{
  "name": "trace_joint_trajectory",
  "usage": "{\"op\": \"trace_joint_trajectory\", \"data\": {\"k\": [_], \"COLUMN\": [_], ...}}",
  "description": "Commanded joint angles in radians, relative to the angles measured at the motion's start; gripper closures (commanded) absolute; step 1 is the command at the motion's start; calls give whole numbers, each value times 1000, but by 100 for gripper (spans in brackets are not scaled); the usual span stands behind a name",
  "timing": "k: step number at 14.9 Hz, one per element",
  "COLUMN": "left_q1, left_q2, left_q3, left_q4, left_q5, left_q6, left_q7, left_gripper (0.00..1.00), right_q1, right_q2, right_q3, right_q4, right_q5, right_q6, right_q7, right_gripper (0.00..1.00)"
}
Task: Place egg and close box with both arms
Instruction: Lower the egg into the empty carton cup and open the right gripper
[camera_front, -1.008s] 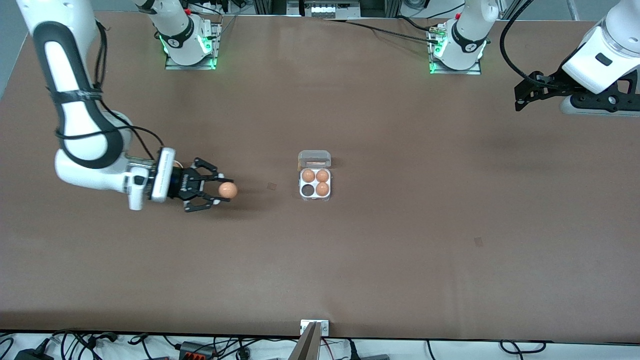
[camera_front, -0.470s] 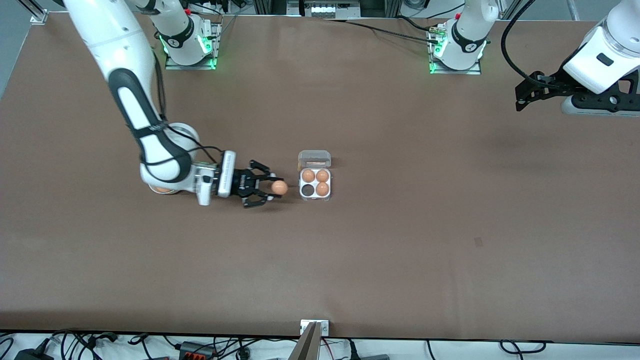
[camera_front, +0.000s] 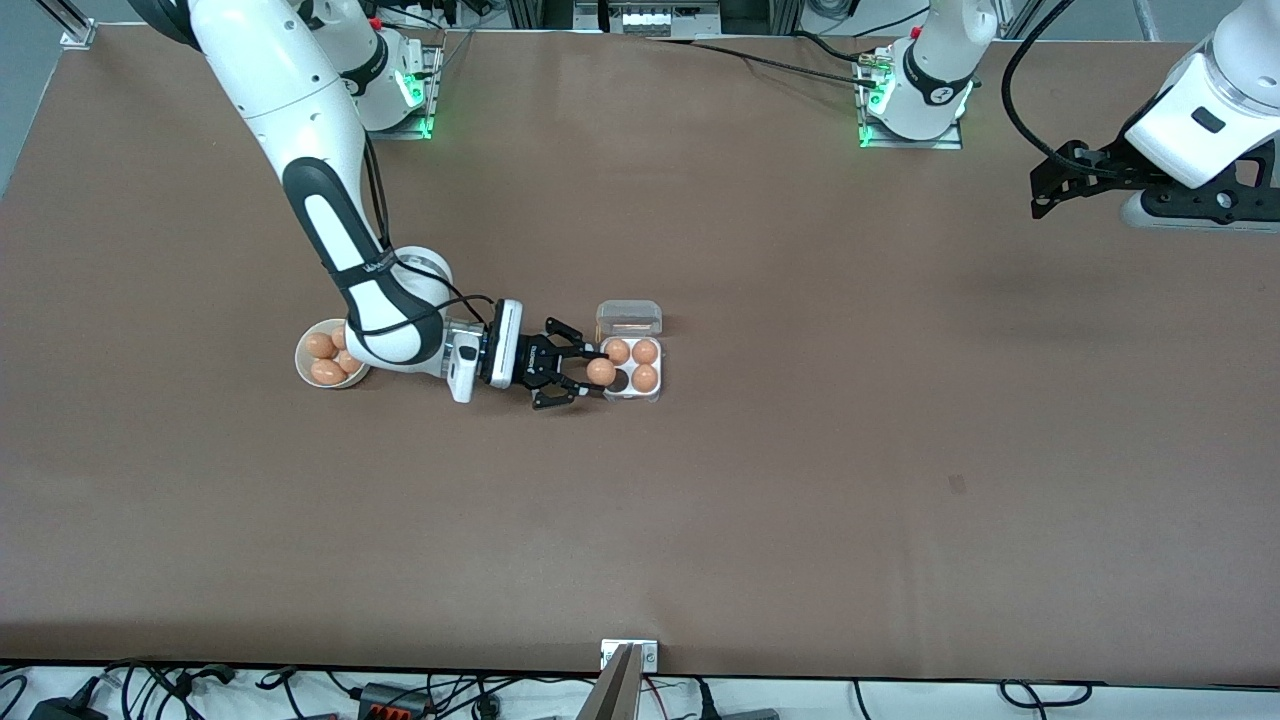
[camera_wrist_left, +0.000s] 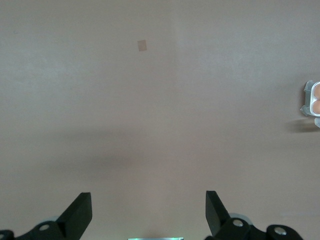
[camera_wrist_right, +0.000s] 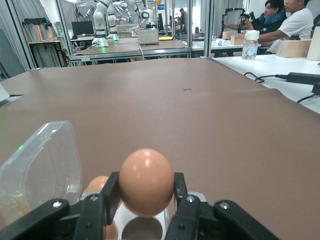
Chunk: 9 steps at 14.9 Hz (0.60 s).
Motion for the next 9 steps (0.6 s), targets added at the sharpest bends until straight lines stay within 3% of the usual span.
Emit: {"op": "trace_joint_trajectory", "data": {"k": [1, 9], "left_q1": [5, 5], "left_q2": [12, 12], "left_q3": [-6, -4], "left_q4": [33, 33], "left_q5": [-9, -9], "left_q6": [-26, -26], "left_q7": [0, 0], "left_gripper": [0, 0], "right_q1": [47, 90], "right_q2": [38, 79], "right_q3": [-18, -38], "right_q4": [32, 55], "right_q5": [76, 122], "right_q6": [69, 109], "right_q7": [-110, -114], "right_gripper": [78, 74]}}
